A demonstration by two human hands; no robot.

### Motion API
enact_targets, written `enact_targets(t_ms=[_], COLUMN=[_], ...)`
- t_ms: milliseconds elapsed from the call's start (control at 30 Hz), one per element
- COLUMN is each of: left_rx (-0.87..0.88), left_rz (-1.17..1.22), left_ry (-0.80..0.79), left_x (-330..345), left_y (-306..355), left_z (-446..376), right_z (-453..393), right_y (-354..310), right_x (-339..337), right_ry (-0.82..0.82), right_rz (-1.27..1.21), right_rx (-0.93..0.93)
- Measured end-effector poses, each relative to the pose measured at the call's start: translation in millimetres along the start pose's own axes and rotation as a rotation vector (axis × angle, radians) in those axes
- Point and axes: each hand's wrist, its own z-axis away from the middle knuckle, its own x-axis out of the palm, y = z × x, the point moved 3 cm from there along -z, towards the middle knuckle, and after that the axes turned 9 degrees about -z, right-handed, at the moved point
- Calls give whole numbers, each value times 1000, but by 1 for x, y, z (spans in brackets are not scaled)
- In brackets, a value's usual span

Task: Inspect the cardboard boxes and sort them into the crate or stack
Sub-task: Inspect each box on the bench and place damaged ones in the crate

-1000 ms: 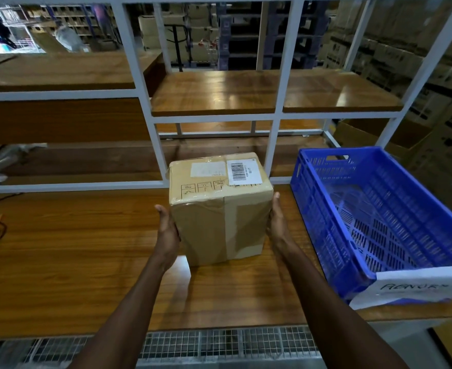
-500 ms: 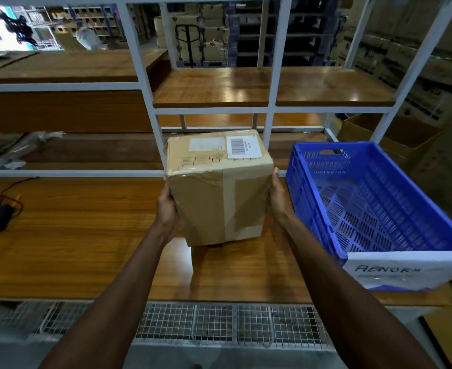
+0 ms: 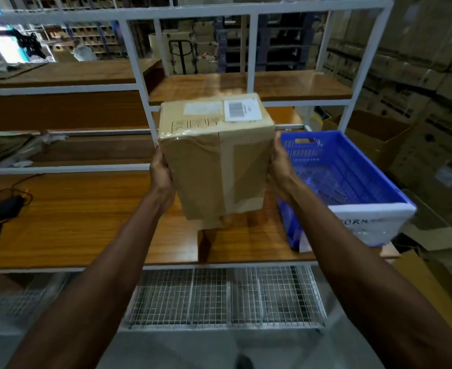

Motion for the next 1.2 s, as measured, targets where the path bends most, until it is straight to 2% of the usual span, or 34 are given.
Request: enact_targets(t_ms=[100,300,533,1000,1200], left_rx=[5,24,42,42,46], left_rz=[26,65,165,171,176], left_ry=[-16,-58,-179,-199,-173], left_x=[16,50,116,298,340], left_y=[23,62,73,38,14], left_z=[32,85,119,115,89], right_z=[31,85,119,94,63], right_y=[-25,-79,-125,-193,-197], right_x=[-4,-24,-78,-247,-293], right_ry=[-25,24,82,127,83], right_rz=[36,114,142,121,117], right_rx=[-45,-71,-80,-73,-62])
